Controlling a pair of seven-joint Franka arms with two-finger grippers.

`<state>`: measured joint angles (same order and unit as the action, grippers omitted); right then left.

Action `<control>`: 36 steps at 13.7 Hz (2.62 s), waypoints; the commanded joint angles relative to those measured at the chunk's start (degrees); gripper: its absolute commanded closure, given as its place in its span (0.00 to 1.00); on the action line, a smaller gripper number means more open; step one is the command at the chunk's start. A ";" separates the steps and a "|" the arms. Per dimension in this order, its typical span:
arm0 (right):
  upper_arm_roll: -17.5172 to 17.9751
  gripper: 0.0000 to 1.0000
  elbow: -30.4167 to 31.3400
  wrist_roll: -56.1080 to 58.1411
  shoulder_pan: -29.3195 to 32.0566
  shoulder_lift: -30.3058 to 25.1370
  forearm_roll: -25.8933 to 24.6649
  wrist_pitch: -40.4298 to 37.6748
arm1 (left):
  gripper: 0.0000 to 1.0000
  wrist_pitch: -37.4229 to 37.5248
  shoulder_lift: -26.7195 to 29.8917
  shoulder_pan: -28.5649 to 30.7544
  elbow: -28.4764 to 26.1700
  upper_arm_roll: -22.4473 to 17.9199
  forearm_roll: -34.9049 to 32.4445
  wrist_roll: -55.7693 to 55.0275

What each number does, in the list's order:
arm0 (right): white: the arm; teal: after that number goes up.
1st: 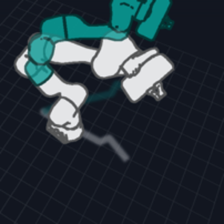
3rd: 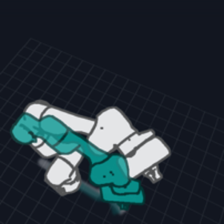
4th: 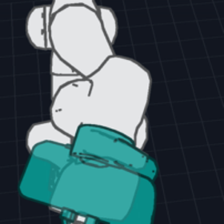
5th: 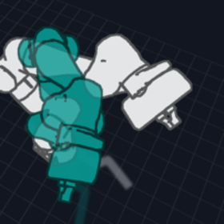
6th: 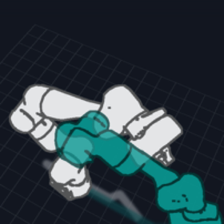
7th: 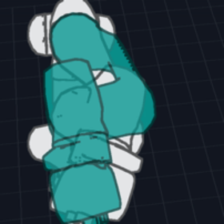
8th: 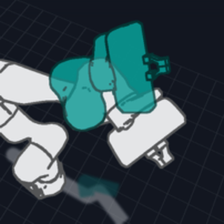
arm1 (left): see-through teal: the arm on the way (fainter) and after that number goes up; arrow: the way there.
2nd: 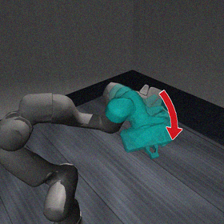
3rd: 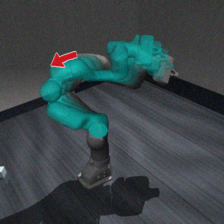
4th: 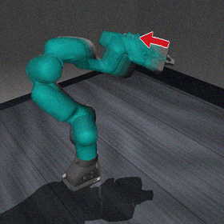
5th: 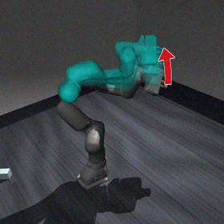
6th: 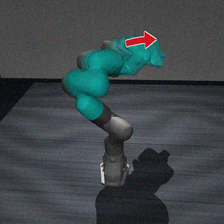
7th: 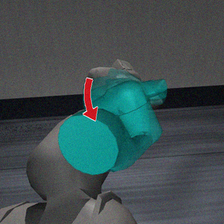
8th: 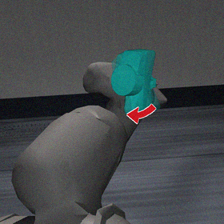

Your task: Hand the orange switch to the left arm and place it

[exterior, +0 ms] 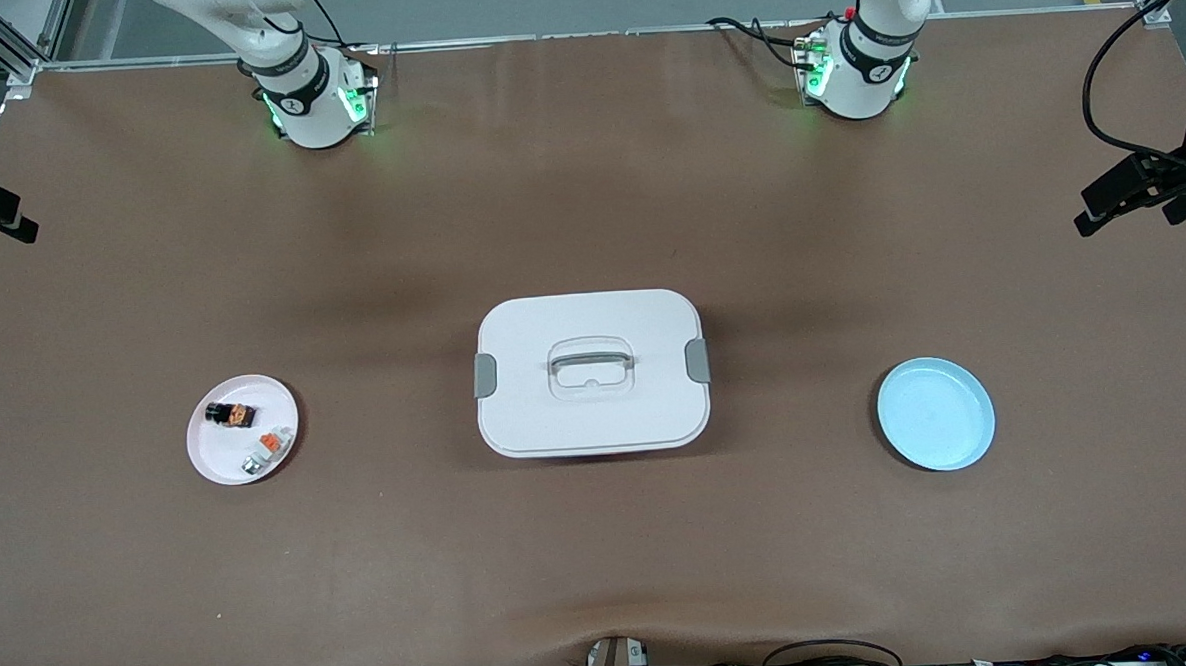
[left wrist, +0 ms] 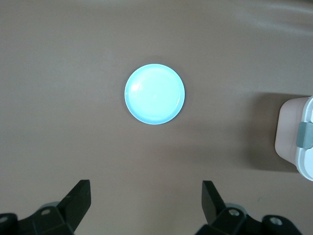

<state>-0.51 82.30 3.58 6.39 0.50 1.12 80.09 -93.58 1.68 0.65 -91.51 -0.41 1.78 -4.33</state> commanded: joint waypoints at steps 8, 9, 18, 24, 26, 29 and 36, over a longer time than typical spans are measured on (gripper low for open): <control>-0.01 0.00 0.05 -0.94 0.91 -0.41 0.81 -0.28 | 0.00 2.33 -0.45 -0.03 0.98 -0.20 -0.38 0.11; -0.36 0.00 0.05 -0.94 1.34 -0.41 0.90 -0.20 | 0.00 3.30 -0.37 -0.12 0.98 -0.20 -0.38 -0.15; -0.28 0.00 -0.48 -1.03 1.88 3.89 0.46 5.51 | 0.00 3.84 -1.33 0.49 1.16 -0.20 -0.29 0.20; -0.37 0.00 -0.39 -0.94 3.45 10.40 0.55 10.95 | 0.00 4.28 -1.16 0.49 1.07 -0.20 -0.03 0.11; -0.37 0.00 0.13 -0.94 3.37 10.84 -0.15 12.02 | 0.00 5.16 -1.16 0.49 1.16 -0.20 -0.03 -0.15; -0.28 0.00 1.01 -1.03 5.38 14.78 1.50 12.54 | 0.00 5.33 -1.16 0.49 0.90 -0.20 -0.03 -0.15; -0.37 0.00 12.86 -1.64 5.48 16.20 3.10 28.25 | 0.00 5.51 -2.21 0.32 0.81 -0.12 0.24 0.02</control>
<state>-1.40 91.24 2.83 11.41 17.88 3.49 104.76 -89.04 0.44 1.18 -91.54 -0.42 1.79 -4.48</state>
